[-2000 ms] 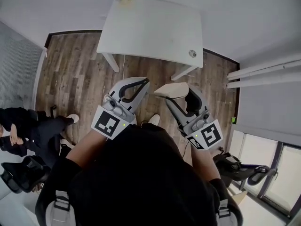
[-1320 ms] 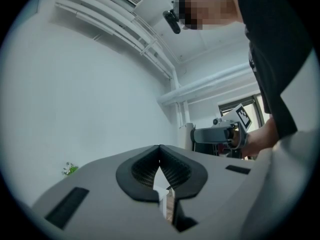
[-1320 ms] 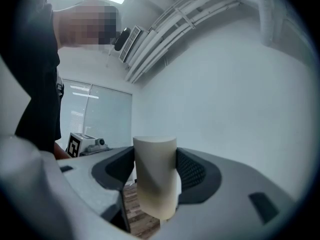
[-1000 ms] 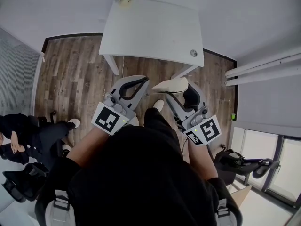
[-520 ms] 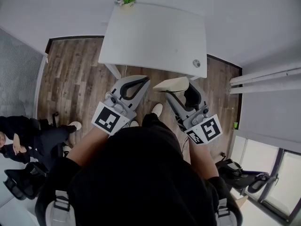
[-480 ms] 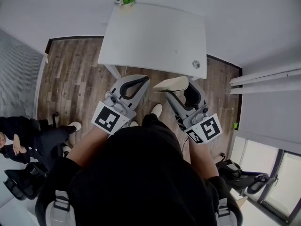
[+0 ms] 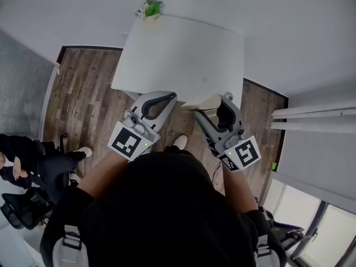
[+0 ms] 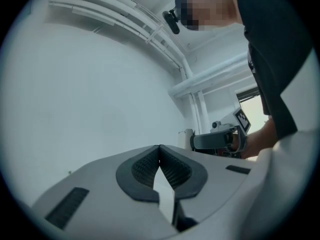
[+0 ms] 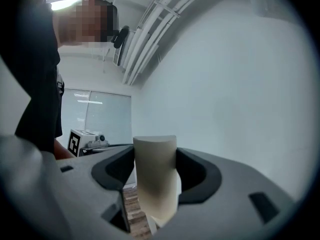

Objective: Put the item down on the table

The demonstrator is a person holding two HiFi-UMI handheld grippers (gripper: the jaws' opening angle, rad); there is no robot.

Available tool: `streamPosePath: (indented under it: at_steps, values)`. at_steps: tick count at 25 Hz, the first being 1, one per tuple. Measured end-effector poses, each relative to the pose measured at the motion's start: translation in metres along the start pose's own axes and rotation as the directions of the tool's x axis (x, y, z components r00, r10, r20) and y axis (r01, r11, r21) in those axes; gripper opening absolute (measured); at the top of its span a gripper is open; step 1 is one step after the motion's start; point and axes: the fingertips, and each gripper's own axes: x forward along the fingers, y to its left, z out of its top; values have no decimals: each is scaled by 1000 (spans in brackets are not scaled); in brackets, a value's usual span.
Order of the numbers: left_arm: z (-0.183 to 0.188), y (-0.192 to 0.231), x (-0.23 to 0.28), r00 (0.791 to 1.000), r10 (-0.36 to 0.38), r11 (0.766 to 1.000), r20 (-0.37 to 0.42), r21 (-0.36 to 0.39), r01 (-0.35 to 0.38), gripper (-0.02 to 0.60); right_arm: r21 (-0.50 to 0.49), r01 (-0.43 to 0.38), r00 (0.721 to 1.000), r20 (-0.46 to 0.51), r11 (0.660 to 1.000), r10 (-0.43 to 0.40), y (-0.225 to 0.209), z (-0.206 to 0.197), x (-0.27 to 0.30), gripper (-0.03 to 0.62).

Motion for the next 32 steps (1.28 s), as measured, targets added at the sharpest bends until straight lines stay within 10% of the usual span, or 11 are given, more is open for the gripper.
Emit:
streamPosePath:
  at_steps: [22, 32]
  values:
    - [-12, 20, 106, 996, 73, 997, -42, 36, -72, -6, 28, -61, 998, -8, 998, 62, -113, -5, 10, 264]
    - [-27, 95, 160, 999, 28, 999, -30, 16, -28, -6, 2, -11, 999, -43, 1000, 11, -174, -6, 71, 264]
